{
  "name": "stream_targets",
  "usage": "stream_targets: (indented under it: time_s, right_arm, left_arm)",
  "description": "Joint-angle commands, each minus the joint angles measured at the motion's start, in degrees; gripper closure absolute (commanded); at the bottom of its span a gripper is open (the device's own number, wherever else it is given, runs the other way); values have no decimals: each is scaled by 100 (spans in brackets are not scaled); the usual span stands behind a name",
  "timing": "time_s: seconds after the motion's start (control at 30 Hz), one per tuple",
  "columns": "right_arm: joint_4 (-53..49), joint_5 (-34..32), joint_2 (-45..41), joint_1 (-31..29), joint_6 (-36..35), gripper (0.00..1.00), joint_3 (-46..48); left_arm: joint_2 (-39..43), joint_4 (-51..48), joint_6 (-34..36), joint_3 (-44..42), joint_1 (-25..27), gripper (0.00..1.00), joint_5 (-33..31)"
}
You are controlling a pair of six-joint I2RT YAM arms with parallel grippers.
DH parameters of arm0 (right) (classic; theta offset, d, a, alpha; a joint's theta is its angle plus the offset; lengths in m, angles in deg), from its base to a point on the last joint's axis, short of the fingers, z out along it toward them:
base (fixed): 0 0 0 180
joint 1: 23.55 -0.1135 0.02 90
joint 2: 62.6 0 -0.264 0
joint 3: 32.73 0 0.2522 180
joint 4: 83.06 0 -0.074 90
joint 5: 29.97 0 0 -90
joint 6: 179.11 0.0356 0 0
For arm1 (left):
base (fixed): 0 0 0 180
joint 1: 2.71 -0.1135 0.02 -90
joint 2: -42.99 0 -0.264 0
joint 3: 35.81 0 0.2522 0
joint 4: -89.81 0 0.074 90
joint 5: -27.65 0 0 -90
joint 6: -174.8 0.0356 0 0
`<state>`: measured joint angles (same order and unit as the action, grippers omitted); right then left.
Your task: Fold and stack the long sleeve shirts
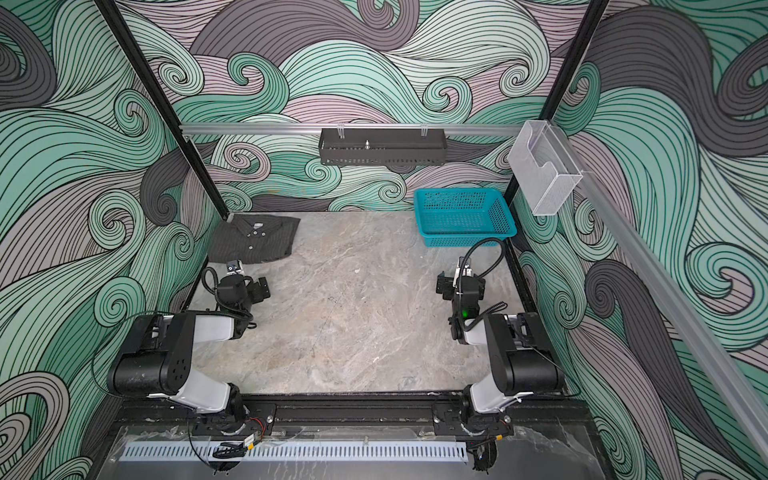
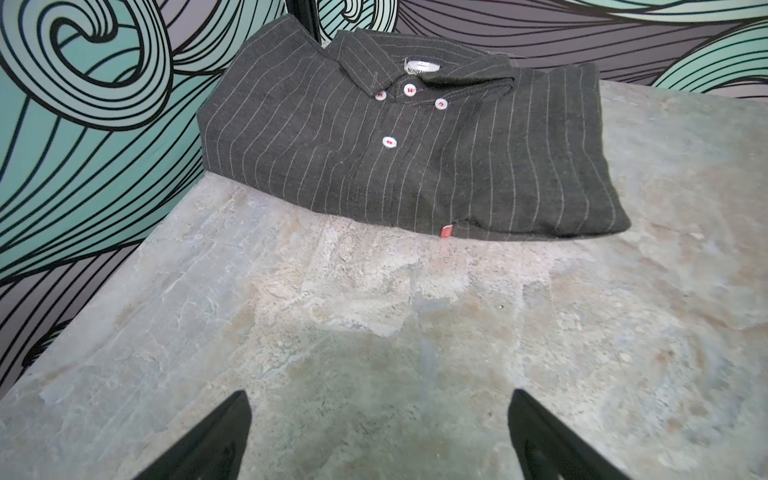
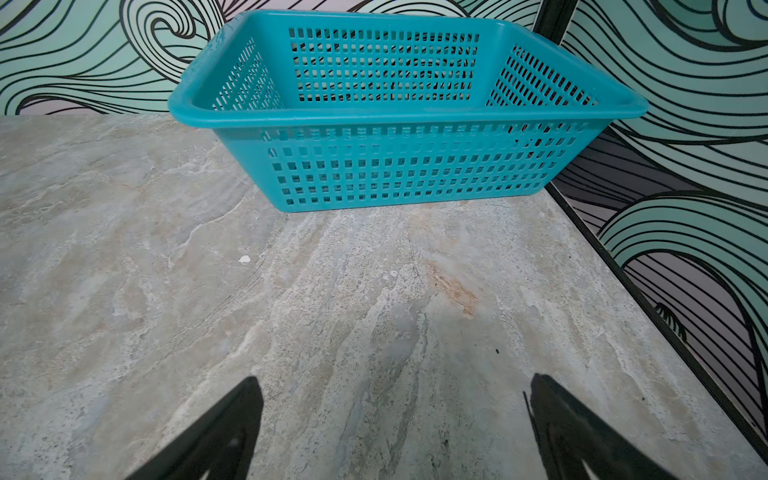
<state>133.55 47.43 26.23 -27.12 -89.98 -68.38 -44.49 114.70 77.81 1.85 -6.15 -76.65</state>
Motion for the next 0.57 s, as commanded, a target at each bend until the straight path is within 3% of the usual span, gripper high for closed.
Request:
stream_targets:
  time_s: [0.0,0.53]
  right_arm:
    - [2,48,-63,14,46,0,-34]
    - [-22,56,-41,15,49,0,-58]
  left_arm:
    - [89,127,57,130,52,1,39]
    - [81,169,72,113,54,1,32]
